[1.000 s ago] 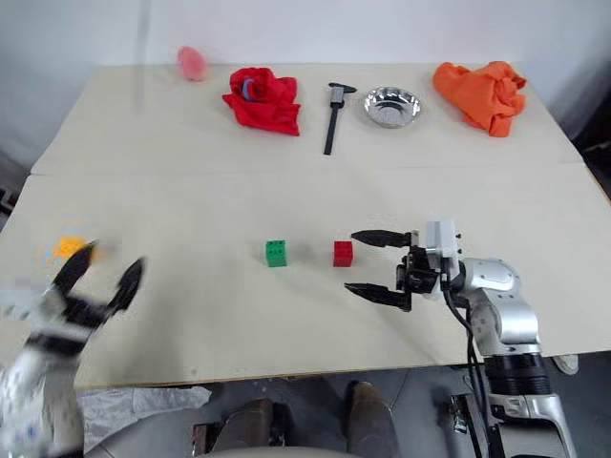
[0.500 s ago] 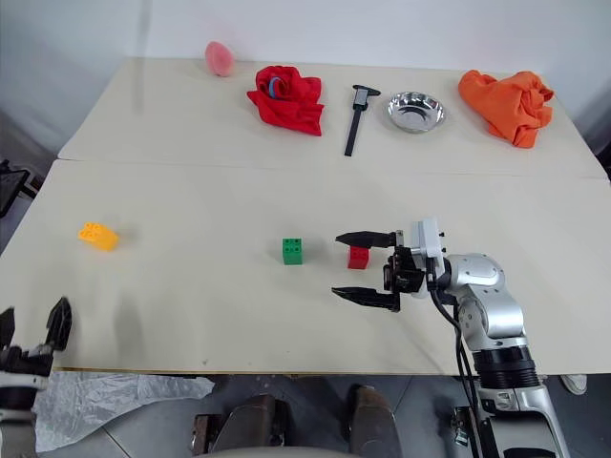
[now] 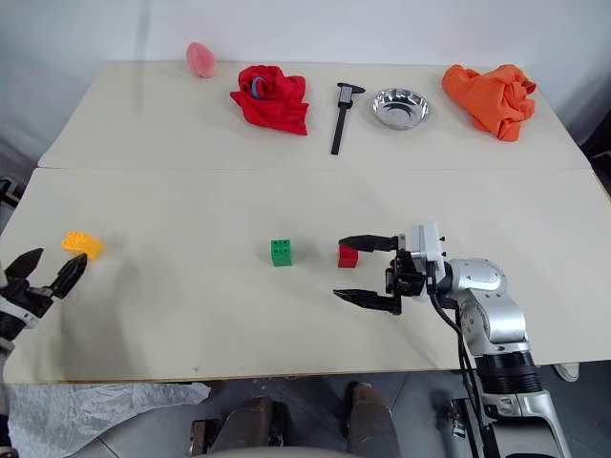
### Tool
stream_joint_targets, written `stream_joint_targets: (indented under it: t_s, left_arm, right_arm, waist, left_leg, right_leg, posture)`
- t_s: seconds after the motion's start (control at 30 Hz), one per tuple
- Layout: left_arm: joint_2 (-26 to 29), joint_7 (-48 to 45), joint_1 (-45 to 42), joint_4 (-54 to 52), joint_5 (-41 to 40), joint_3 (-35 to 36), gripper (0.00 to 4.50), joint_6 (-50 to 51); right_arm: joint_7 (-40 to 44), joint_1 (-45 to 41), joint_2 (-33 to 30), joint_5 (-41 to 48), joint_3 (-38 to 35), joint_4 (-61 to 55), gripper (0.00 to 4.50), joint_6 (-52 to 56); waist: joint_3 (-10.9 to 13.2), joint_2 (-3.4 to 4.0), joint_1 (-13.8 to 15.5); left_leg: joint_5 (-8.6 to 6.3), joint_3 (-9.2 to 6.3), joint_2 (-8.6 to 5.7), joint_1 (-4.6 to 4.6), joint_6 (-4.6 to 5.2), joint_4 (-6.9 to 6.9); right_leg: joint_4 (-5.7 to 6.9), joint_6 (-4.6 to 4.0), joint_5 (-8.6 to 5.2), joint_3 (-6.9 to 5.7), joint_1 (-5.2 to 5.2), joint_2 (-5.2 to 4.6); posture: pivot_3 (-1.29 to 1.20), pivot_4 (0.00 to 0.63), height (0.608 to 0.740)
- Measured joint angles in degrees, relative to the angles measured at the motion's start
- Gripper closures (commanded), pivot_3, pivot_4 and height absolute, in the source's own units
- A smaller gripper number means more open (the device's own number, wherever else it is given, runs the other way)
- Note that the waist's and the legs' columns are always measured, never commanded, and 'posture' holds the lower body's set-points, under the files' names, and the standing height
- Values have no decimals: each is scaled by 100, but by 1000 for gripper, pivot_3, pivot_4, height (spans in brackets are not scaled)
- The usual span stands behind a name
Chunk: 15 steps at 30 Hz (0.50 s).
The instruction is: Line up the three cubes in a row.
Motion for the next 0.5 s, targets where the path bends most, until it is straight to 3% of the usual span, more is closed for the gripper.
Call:
stream_joint_targets:
  t_s: [0.03,0.13,0.37,0.4,0.5]
  left_arm:
    - [12,-102,-121,157,34,-83,29,-22]
    - [134,-303,-318,488,158,-260,621,-218]
    - [390,-921,-724,970,165,-372,2822,-486]
    - [418,-992,-759,1028,165,-387,3017,-493]
    - [659,-1634,-811,1026,186,-697,3016,-481]
  right_arm:
    - [-40,34,1,1,-3,-10,0,-5]
    - [-124,132,12,3,-13,-40,0,-14]
    - [-264,267,12,6,-97,-120,0,-71]
    - [-275,295,12,7,-107,-141,0,-80]
    - [-367,484,-10,36,-216,-284,0,-53]
  waist:
    - [0,0,-1]
    - [0,0,-2]
    - [0,0,-22]
    - [0,0,-26]
    - [0,0,-27]
  left_leg:
    - [0,0,0,0,0,0]
    - [1,1,0,0,-1,0]
    - [1,2,0,0,-2,0]
    - [1,1,0,0,-2,0]
    - [1,2,-2,-1,-2,0]
  right_leg:
    - [1,0,0,0,0,0]
    - [0,0,0,-1,0,1]
    - [1,0,0,-1,0,1]
    - [1,0,0,-2,-1,2]
    - [2,0,0,-3,0,2]
  posture:
    - [0,150,740]
    - [0,150,740]
    - [0,150,740]
    - [0,150,740]
    - [0,150,740]
